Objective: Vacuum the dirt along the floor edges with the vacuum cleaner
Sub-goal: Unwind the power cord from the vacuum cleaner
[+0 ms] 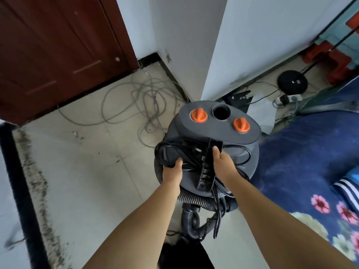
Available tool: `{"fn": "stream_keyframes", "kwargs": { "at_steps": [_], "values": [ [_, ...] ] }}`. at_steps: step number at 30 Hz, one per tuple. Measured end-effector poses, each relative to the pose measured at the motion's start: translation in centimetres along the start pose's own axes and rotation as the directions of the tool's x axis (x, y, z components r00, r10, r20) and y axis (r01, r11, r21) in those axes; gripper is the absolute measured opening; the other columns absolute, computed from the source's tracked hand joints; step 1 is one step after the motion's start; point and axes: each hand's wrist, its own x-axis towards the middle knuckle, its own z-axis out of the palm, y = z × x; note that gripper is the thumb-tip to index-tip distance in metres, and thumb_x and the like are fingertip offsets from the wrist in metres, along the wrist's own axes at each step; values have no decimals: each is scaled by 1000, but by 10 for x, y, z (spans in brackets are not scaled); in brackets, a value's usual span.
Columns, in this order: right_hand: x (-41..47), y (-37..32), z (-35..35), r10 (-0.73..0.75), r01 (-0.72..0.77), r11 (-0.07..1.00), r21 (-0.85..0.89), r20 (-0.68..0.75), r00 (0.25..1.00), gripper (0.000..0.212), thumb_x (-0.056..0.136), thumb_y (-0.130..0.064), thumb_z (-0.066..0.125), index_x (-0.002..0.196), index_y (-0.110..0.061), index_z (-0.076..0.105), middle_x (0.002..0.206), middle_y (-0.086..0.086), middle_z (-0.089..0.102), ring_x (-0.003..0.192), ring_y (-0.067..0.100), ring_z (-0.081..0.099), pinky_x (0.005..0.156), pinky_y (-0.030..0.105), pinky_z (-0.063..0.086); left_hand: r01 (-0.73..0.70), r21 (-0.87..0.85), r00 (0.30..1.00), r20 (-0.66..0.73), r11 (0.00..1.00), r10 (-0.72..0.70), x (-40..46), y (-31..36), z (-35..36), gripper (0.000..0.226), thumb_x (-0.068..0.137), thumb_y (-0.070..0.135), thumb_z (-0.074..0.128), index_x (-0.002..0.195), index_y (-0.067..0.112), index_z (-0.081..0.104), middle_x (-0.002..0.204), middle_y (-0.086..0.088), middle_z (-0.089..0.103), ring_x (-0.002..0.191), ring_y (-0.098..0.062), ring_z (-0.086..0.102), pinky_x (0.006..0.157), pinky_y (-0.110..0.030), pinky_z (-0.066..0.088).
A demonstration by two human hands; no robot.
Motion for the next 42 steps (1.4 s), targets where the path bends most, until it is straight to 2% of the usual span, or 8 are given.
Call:
{"fn": "stream_keyframes", "kwargs": {
  "at_steps": [3, 8, 12, 17, 27, 33, 37, 42],
  "values": [
    [-17, 11, 4, -60, 60, 998, -21, 13, 998, 46, 104, -37, 30, 105, 1, 57, 89, 7, 53, 81, 20, 46, 70, 28, 30, 37, -72, 999, -31, 997, -39, -13, -28, -7, 64, 92, 38, 59, 146, 11, 36, 142, -8, 50, 126, -30, 49, 106, -40, 40],
    [-48, 29, 18, -97, 102, 991, -85, 61, 993, 46, 104, -37, 30, 69, -10, 42, 66, 2, 44, 66, 21, 44, 52, 32, 25, 51, -189, 997, -47, 981, -61, -30, -71, -29, 61, 92, 37, 60, 144, 13, 40, 139, -6, 52, 123, -29, 51, 106, -41, 42],
    [-78, 48, 33, -100, 111, 990, -89, 120, 988, 36, 103, -39, 31, 92, -9, 47, 74, -2, 48, 64, 9, 42, 64, 29, 27, 35, -247, 993, -99, 968, -61, -47, -109, -51, 57, 92, 37, 59, 142, 15, 41, 136, -5, 53, 121, -29, 51, 103, -41, 42],
    [-122, 82, 35, -136, 156, 985, -72, 226, 964, 46, 103, -39, 30, 105, -1, 55, 86, 6, 55, 80, 21, 51, 70, 29, 33, -24, -310, 990, -143, 950, -22, -81, -163, -65, 45, 94, 31, 58, 136, 20, 46, 132, -5, 55, 121, -29, 52, 106, -45, 41],
    [-208, 180, 1, -143, 192, 972, -137, 307, 941, 46, 103, -41, 30, 108, -2, 54, 79, -3, 49, 82, 20, 50, 75, 30, 32, 0, -356, 974, -211, 934, -80, -164, -302, -44, 52, 93, 37, 57, 139, 18, 45, 130, -5, 58, 116, -29, 54, 104, -46, 43],
    [-264, 234, -6, -174, 230, 965, -128, 347, 922, 48, 103, -42, 30, 119, -2, 53, 91, 0, 52, 89, 17, 46, 80, 28, 31, -6, -387, 969, -230, 922, -91, -203, -372, -51, 52, 92, 37, 58, 139, 20, 43, 130, -5, 57, 118, -30, 53, 104, -49, 42],
    [-302, 274, -3, -173, 238, 963, -126, 384, 907, 43, 103, -43, 30, 106, -7, 53, 80, -2, 52, 85, 21, 52, 77, 29, 33, -48, -383, 964, -260, 922, -58, -226, -425, -58, 52, 94, 36, 56, 141, 17, 43, 133, -5, 56, 119, -28, 52, 101, -40, 43],
    [-355, 327, -6, -199, 283, 946, -155, 413, 889, 34, 103, -41, 30, 99, -12, 47, 75, -5, 50, 68, 4, 46, 74, 27, 30, -106, -410, 954, -299, 906, -24, -261, -493, -64, 54, 95, 37, 54, 144, 20, 40, 133, -4, 57, 116, -27, 55, 93, -37, 45]
  ]
}}
